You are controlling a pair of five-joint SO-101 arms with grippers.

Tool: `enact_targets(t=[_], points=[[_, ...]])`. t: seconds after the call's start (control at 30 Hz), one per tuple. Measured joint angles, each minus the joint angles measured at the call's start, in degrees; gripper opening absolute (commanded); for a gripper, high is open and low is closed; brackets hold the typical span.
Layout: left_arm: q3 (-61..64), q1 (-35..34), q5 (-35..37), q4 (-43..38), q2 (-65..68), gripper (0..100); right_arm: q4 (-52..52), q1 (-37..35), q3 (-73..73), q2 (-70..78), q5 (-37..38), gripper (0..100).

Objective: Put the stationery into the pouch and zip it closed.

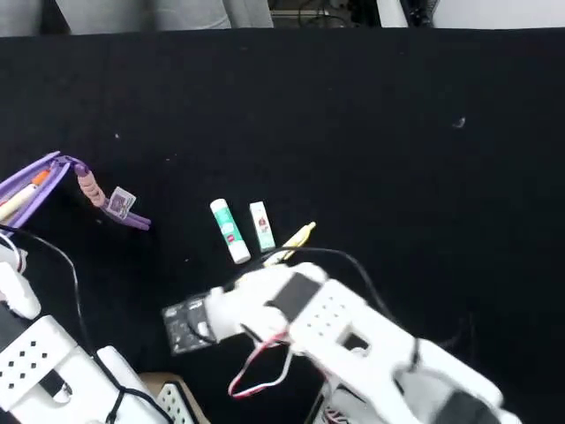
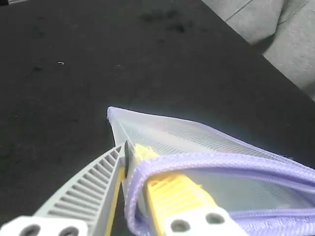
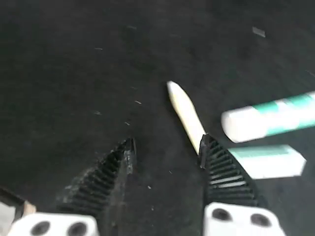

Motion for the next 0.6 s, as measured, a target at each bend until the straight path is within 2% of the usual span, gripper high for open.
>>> enact_targets(t=[0.43,0.6], points=[[0.0,-0.35,0.0,0.0,0.0,3,-6.77,-0.53,-10.02,22.42,0.53,20.1],[0.0,-0.35,0.0,0.0,0.0,3,-6.95,1.49,-14.77,31.91,2.29,17.9]])
